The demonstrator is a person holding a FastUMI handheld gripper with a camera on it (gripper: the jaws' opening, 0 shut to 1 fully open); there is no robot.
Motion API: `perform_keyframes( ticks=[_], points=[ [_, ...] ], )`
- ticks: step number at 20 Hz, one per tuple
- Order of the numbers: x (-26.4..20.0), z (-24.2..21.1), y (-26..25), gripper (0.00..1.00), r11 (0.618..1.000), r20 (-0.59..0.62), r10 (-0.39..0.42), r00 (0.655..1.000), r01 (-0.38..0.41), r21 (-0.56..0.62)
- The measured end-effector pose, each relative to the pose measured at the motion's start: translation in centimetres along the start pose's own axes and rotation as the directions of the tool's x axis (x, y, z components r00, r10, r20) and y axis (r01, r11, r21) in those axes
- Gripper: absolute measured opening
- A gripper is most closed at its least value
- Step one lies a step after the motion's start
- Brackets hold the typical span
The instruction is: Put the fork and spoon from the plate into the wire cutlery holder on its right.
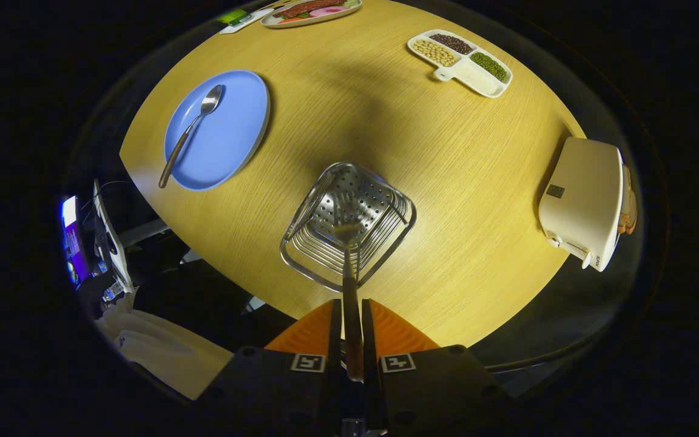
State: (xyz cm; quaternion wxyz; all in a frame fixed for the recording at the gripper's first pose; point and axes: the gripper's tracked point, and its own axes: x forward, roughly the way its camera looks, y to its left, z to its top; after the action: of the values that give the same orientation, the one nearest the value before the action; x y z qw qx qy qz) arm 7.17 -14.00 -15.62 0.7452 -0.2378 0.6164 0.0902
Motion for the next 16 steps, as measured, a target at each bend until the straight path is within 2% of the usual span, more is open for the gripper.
perform_keyframes(
  ticks=[1,4,6,8,10,16],
  points=[
    [-0.3,0.4,0.0,0.26,1.0,0.027,-0.001,1.0,0.001,0.01],
    [-2.1,1.1,0.6,0.67,0.999,0.125,0.016,0.992,-0.021,0.036],
    [-3.4,1.3,1.3,0.89,0.996,0.196,0.036,0.98,-0.051,0.069],
    [-4.8,1.5,2.2,0.92,0.993,0.283,0.046,0.958,-0.075,0.091],
    [-6.5,1.7,3.2,1.0,0.991,0.386,0.045,0.921,-0.091,0.102],
    [-10.9,1.5,6.9,1.0,0.988,0.596,-0.003,0.803,-0.089,0.124]
  ],
)
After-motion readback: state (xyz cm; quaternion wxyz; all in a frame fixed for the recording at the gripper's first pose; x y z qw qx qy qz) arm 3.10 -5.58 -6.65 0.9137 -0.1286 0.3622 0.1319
